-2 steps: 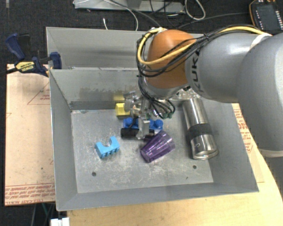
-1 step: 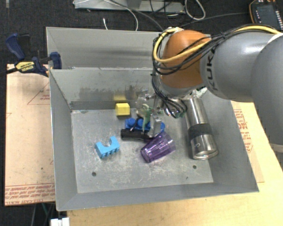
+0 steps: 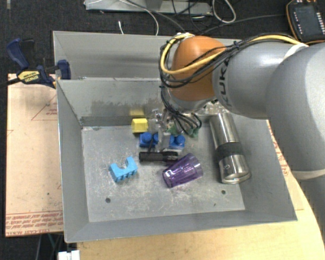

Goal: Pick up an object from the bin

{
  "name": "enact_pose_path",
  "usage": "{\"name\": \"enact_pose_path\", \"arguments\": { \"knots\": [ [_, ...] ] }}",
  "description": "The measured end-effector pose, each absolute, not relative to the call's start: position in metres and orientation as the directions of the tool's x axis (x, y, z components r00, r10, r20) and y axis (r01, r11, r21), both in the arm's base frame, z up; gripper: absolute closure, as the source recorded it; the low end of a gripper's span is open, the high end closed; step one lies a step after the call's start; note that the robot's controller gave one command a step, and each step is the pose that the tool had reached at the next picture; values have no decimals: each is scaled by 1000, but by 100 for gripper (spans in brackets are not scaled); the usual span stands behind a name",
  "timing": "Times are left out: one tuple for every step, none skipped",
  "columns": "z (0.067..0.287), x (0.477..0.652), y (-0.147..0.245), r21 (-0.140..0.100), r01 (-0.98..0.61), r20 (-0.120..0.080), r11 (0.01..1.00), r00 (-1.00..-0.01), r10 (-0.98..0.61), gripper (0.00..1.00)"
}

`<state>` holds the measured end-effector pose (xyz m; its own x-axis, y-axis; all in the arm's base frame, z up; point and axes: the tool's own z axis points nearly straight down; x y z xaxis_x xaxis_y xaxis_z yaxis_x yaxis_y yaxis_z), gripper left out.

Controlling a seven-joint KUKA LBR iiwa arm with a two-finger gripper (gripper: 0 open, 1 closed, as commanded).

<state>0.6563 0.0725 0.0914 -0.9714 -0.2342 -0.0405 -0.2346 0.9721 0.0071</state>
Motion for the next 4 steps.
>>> {"name": "enact_pose_path", "arguments": {
  "knots": [
    [91, 656, 72, 7, -234, -41, 972, -971, -234, 100],
    [83, 655, 70, 12, -174, -51, 985, -984, -173, 100],
    [80, 654, 70, 13, -179, -57, 984, -982, -178, 100],
    [94, 646, 67, 10, -222, -58, 975, -974, -221, 100]
  ]
}}
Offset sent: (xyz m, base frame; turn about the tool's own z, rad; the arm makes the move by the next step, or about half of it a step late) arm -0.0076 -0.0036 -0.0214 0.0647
